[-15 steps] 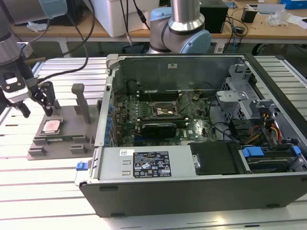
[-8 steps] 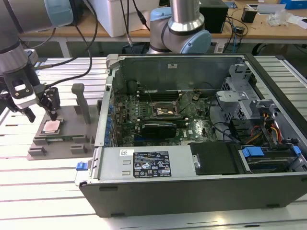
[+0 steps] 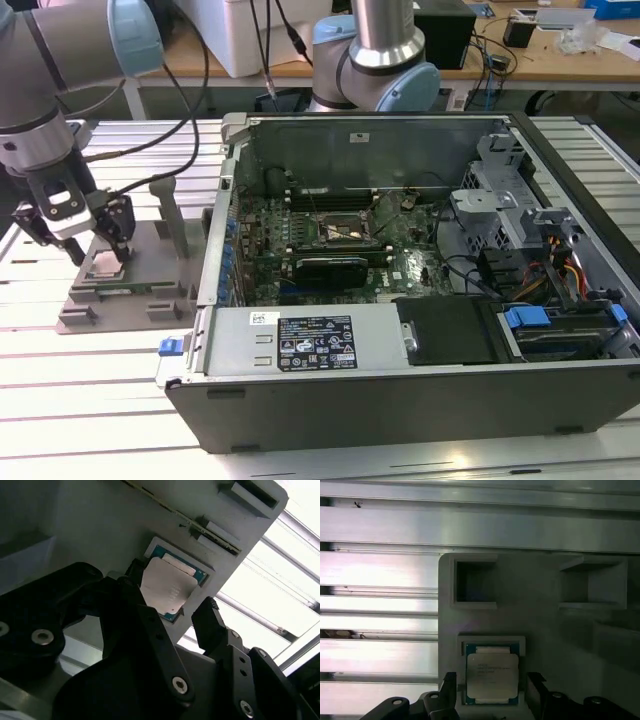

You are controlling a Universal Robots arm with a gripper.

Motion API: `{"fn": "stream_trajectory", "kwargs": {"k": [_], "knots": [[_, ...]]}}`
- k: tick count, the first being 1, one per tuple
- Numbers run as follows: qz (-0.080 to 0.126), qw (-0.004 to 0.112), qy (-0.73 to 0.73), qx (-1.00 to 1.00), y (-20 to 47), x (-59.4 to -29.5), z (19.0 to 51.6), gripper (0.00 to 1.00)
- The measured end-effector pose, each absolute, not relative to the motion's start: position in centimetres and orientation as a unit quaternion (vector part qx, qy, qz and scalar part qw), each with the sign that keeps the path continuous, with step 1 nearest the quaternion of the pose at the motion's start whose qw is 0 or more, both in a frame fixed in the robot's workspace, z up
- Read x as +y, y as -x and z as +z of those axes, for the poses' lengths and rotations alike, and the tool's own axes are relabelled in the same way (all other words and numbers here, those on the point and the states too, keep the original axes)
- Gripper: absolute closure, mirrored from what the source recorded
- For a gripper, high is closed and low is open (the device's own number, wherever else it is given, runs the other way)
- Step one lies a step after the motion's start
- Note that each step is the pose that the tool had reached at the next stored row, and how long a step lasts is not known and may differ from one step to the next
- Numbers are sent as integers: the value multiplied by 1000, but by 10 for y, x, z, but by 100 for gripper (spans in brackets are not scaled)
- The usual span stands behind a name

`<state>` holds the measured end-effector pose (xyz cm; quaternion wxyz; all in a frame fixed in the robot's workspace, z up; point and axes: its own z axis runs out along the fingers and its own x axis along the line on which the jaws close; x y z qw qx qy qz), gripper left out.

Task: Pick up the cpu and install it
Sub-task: 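Pick up the cpu and move it towards the insertion slot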

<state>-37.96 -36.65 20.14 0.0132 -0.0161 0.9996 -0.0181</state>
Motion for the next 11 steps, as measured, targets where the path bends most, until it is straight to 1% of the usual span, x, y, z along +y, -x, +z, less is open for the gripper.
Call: {"fn": "stream_trajectory", "kwargs": {"k": [5,11], "knots": [[-20,13,21,999,379,-362,192,34],[-19,14,42,999,379,-362,189,34]]}}
